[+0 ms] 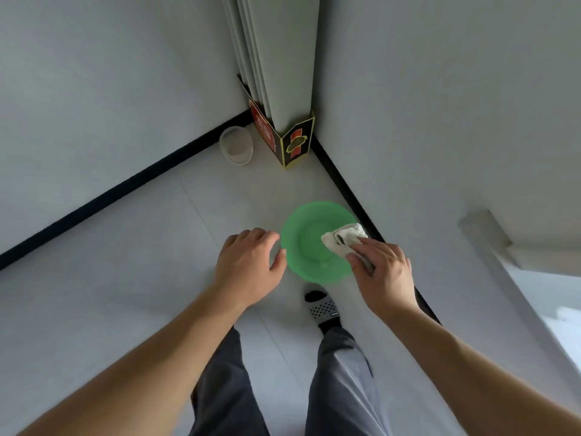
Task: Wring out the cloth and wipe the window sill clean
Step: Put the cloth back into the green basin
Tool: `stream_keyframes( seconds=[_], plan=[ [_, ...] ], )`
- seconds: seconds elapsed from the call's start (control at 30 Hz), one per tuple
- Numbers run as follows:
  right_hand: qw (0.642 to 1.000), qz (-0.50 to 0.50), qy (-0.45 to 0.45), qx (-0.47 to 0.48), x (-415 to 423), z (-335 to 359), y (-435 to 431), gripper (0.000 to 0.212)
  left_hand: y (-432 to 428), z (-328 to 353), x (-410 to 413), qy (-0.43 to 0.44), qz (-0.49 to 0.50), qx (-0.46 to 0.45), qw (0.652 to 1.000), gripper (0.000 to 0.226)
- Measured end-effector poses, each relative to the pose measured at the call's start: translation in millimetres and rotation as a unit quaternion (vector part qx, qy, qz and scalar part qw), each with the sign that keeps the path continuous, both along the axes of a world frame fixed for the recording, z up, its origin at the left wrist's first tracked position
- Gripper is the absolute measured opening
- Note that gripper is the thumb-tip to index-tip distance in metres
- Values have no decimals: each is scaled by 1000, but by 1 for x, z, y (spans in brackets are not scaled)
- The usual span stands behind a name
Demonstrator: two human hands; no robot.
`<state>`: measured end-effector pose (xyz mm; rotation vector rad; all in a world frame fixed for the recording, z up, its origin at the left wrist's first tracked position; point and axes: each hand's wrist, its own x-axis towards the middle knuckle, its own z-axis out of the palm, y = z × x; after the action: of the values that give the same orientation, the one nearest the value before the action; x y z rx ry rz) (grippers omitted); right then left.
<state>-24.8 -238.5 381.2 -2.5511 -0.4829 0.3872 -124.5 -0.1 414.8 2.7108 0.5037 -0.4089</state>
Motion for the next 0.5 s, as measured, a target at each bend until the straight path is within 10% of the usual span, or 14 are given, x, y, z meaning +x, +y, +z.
stream_keyframes(
  seconds=[0.5],
  plan=[
    [981,-174,50,-68,-24,-379,72,22,73,-340,51,68,-234,-54,968,53]
  ],
)
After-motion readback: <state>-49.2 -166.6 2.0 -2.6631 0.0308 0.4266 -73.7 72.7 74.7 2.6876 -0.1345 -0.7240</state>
